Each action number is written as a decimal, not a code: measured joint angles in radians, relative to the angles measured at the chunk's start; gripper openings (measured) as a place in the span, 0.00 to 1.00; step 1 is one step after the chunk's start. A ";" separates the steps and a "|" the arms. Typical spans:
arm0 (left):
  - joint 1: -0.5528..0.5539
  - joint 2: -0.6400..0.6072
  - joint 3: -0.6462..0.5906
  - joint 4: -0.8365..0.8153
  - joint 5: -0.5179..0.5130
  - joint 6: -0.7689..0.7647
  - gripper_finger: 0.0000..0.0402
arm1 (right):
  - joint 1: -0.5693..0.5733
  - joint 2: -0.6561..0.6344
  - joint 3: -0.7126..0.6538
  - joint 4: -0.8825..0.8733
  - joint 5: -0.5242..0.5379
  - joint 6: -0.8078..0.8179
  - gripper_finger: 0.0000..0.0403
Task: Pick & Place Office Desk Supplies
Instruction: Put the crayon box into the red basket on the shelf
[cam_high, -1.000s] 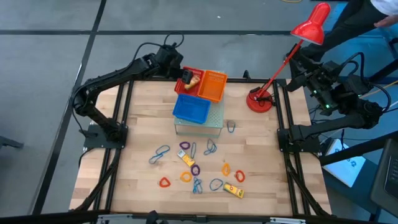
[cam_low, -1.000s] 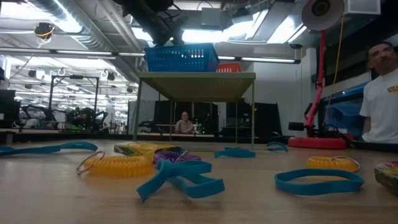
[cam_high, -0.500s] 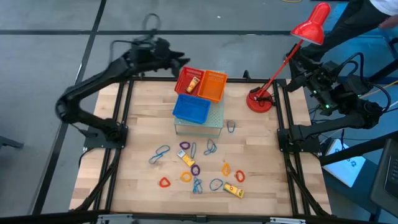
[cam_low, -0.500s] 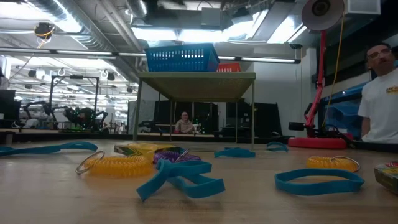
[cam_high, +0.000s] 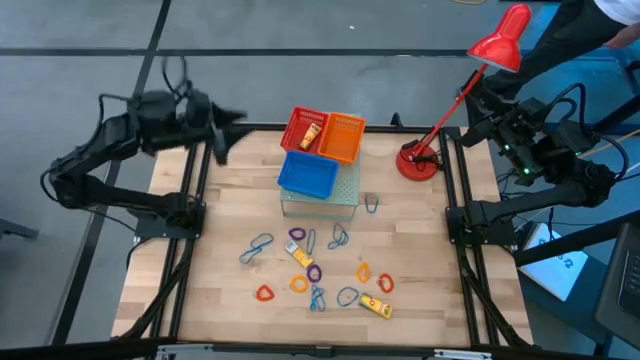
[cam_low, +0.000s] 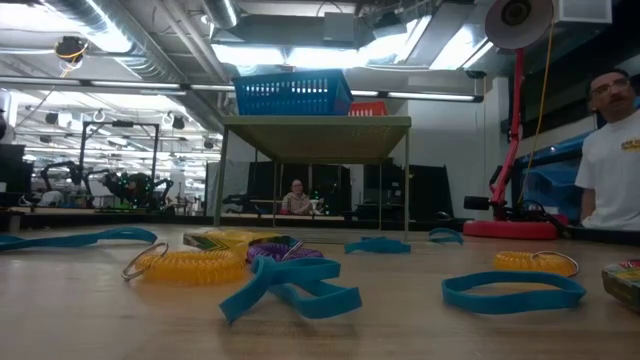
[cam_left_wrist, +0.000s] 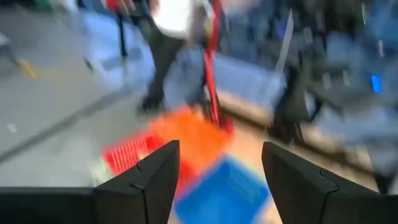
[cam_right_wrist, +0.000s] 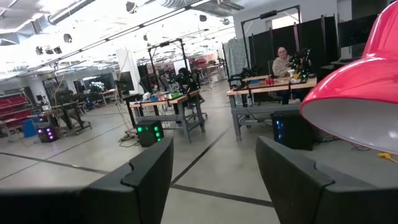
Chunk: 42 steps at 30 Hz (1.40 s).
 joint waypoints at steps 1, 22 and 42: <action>-0.041 0.012 -0.004 -0.040 -0.003 0.000 0.56 | 0.000 0.000 0.000 0.000 0.000 0.001 0.57; -0.541 0.387 -0.059 -0.211 -0.115 0.277 0.54 | 0.000 0.067 0.000 0.000 -0.004 0.116 0.57; -0.635 0.370 -0.604 0.426 -0.116 0.224 0.53 | 0.000 0.085 0.000 -0.007 -0.057 0.188 0.57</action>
